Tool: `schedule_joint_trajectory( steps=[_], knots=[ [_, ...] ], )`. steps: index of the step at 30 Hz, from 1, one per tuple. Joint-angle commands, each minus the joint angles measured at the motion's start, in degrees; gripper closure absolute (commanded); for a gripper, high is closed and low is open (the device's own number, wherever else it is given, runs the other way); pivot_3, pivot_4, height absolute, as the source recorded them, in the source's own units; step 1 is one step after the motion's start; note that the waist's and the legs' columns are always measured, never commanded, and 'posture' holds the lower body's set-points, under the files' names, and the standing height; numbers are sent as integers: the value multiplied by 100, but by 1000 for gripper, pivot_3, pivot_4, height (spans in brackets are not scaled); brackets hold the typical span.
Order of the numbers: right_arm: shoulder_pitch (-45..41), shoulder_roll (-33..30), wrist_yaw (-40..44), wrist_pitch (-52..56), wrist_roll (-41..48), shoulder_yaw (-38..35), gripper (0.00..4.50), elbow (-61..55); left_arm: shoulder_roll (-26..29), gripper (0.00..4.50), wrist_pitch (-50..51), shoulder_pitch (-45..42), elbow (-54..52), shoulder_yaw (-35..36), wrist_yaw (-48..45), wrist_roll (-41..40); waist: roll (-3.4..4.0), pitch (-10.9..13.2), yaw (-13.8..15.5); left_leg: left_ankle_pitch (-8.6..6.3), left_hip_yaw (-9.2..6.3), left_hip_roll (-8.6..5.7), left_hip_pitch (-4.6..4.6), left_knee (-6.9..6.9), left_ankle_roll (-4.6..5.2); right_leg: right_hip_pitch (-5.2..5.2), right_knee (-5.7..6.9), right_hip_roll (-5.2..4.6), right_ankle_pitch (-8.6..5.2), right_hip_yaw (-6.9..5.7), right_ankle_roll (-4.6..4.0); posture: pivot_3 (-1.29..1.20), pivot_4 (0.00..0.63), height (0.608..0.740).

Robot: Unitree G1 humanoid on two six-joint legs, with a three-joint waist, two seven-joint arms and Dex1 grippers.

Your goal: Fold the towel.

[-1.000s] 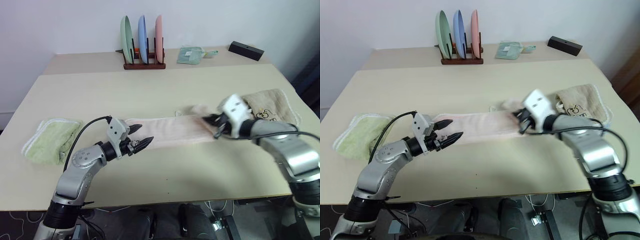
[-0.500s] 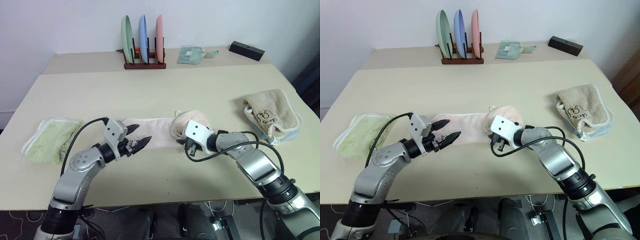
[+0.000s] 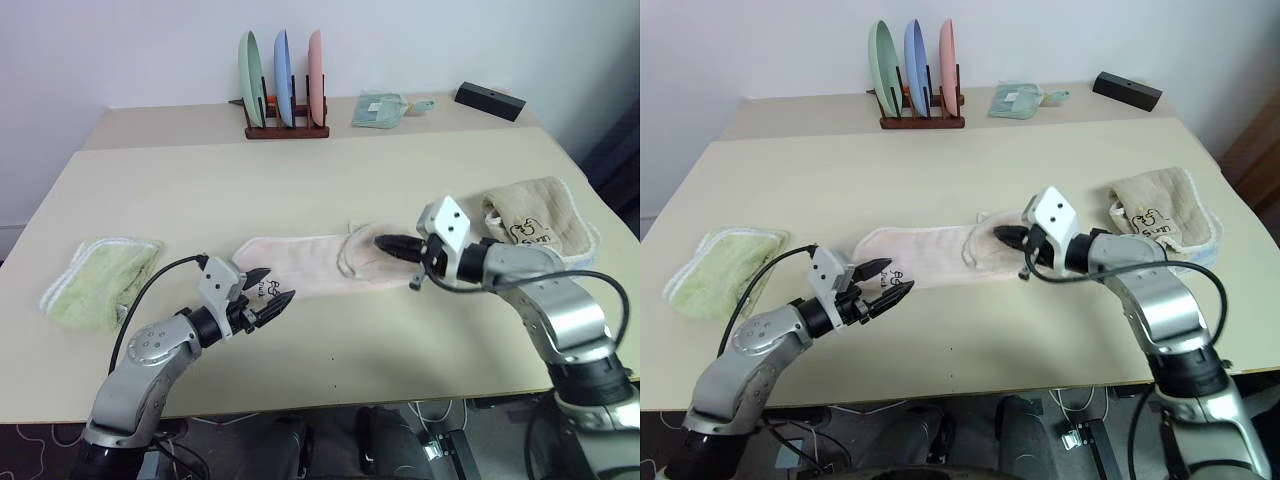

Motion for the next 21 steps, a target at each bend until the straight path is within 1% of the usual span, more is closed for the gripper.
schedule_joint_trajectory(
  steps=[1,5,12,16,19,21],
  knots=[
    [-168,348,-192,-456,-224,93,4481,558,7,1098,41,156,-303,87,63,-108,-1,0,8,0,-3,0,0,-1,0,0,-1,1,0,-1,0,0,150,740],
    [-151,682,-238,-1138,-707,442,4481,1476,13,1098,80,362,-398,116,138,-117,-1,0,-2,0,-1,-2,0,0,0,2,-1,0,0,-1,0,0,150,740],
    [-10,986,-261,-1717,-1027,586,4481,2369,-10,1098,181,627,-605,233,314,-190,0,-1,-10,0,-1,-2,3,-2,0,1,1,1,0,0,0,0,150,740],
    [97,957,-161,-1936,-1162,656,4481,2316,-35,1098,332,770,-731,247,479,-250,-2,-2,-6,0,-1,-1,8,-1,0,5,2,2,0,0,0,0,150,740],
    [58,892,-76,-1916,-972,448,4481,1933,-103,1098,478,932,-862,356,637,-398,-2,-2,-10,0,-1,-1,8,-2,0,5,1,2,0,0,0,0,150,740],
    [-26,849,-109,-1802,-823,241,3977,1675,-230,1098,693,1022,-918,551,801,-670,0,-1,-8,0,-1,-1,6,-2,-1,3,2,2,0,0,0,0,150,740]
  ],
)
